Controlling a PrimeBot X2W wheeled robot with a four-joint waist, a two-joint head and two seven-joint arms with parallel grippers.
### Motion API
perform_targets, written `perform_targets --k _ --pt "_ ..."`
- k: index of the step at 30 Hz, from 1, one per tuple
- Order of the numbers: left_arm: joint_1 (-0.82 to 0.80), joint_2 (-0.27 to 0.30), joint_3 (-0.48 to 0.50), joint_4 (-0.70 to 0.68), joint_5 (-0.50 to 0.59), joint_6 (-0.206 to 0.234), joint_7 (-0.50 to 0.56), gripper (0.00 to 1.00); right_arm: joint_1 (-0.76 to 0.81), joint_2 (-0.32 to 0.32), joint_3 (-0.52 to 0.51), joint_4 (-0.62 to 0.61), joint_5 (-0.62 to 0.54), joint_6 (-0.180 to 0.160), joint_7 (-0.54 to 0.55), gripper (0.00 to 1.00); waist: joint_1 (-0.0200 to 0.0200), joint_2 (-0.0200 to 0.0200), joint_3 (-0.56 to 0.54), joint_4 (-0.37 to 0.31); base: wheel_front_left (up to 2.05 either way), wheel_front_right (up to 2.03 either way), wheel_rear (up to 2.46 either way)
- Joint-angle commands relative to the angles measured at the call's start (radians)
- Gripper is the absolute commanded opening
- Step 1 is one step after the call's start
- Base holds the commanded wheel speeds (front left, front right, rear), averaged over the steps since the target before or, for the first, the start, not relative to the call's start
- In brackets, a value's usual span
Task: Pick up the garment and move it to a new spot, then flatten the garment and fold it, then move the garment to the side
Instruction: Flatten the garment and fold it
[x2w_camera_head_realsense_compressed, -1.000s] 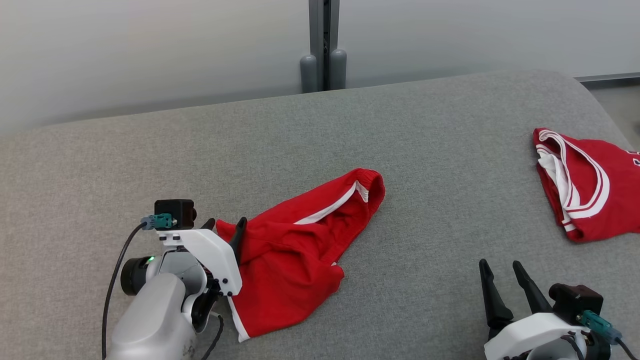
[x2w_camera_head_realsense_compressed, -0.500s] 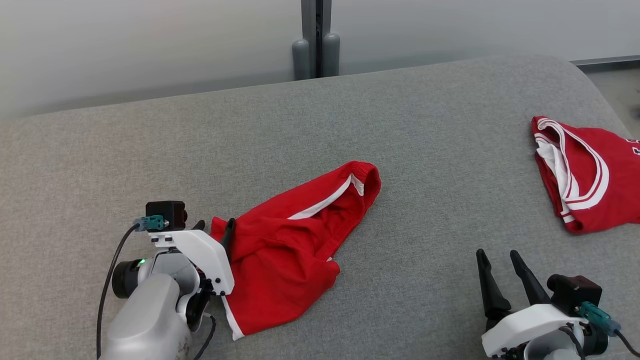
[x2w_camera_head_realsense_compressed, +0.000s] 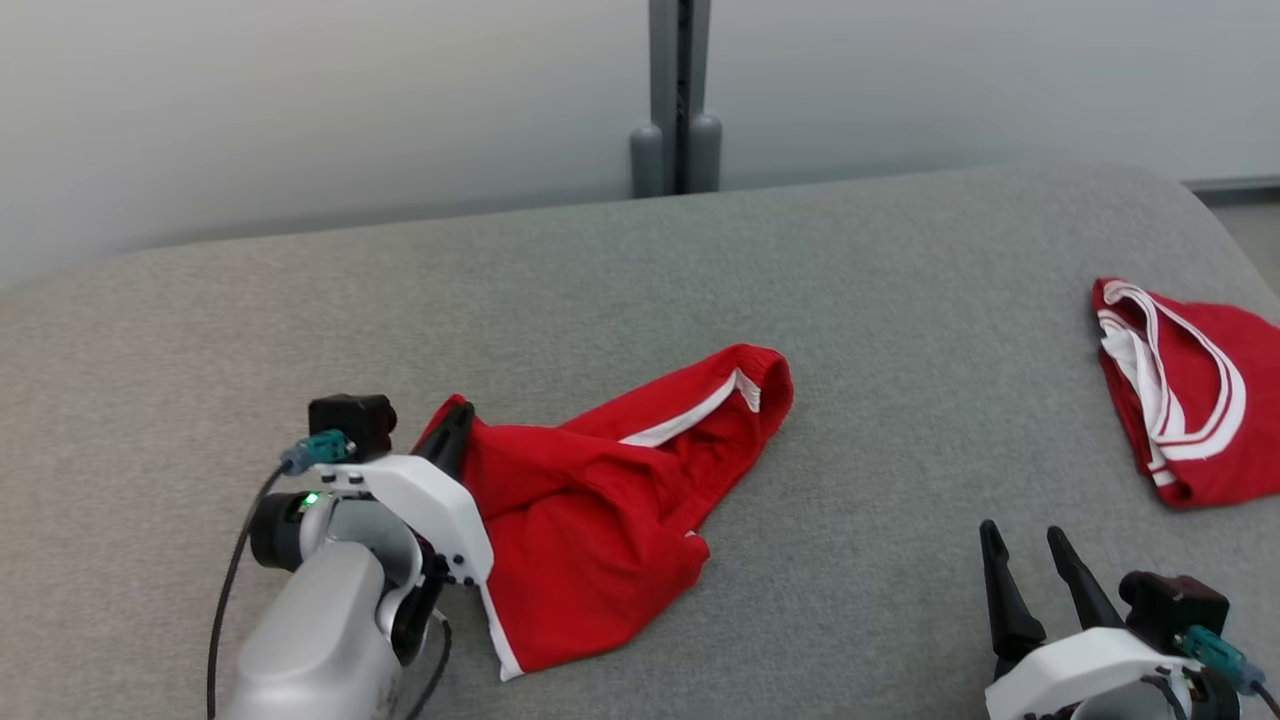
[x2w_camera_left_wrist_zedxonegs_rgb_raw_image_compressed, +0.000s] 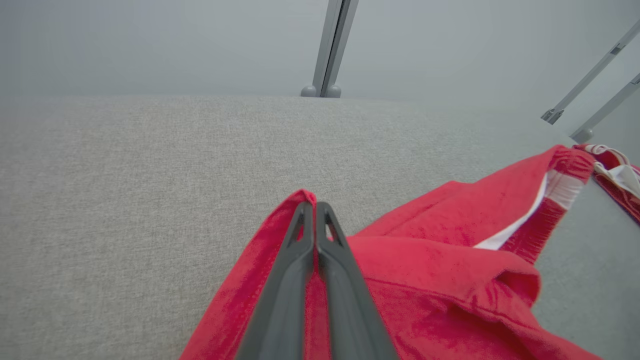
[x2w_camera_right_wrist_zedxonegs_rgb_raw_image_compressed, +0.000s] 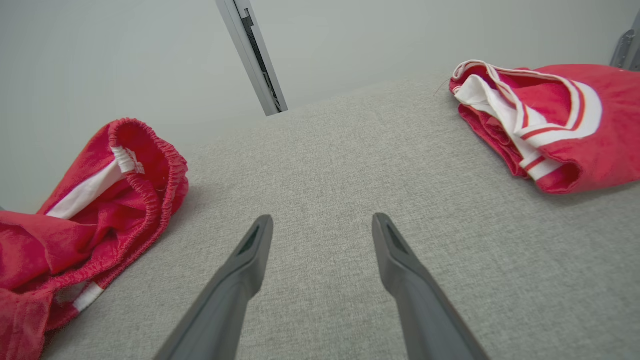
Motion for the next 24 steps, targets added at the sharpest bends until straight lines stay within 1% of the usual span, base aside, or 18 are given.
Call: perform_targets --k 1,5,10,13,17,18,21,24 --pt "0.028 0.003 -0.015 -0.019 0.002 -0.008 -0.021 0.0 0.017 -0.007 -0.009 0.004 0.004 0.0 -0.005 1.0 0.0 0.0 -0.043 0.04 0.0 0.0 0.0" --pt "0.085 -0.002 -0.064 -0.1 -0.013 -0.017 -0.042 0.0 0.042 -0.007 -0.024 0.016 0.013 0.0 -0.005 1.0 0.0 0.0 -0.086 0.089 0.0 0.0 0.0" --pt "0.215 -0.003 -0.117 -0.259 -0.049 -0.021 -0.025 0.0 0.059 -0.007 -0.033 0.019 0.03 0.0 -0.005 1.0 0.0 0.0 -0.112 0.14 0.0 0.0 0.0" --pt "0.306 0.017 -0.146 -0.353 -0.044 -0.006 0.022 0.0 0.063 -0.007 -0.034 0.018 0.036 0.0 -0.005 1.0 0.0 0.0 -0.116 0.161 0.0 0.0 0.0" --pt "0.424 0.057 -0.162 -0.449 -0.051 0.032 0.087 0.0 0.057 -0.007 -0.033 0.017 0.033 0.0 -0.005 1.0 0.0 0.0 -0.114 0.174 0.0 0.0 0.0" --pt "0.424 0.057 -0.162 -0.449 -0.051 0.032 0.087 0.0 0.057 -0.007 -0.033 0.017 0.033 0.0 -0.005 1.0 0.0 0.0 -0.114 0.174 0.0 0.0 0.0" --pt "0.487 0.089 -0.163 -0.48 -0.051 0.063 0.122 0.0 0.046 -0.007 -0.027 0.017 0.033 0.0 -0.005 1.0 0.0 0.0 -0.112 0.173 0.0 0.0 0.0" --pt "0.521 0.11 -0.154 -0.488 -0.05 0.092 0.126 0.0 0.04 -0.007 -0.018 0.015 0.029 0.0 -0.005 1.0 0.0 0.0 -0.109 0.166 0.0 0.0 0.0"
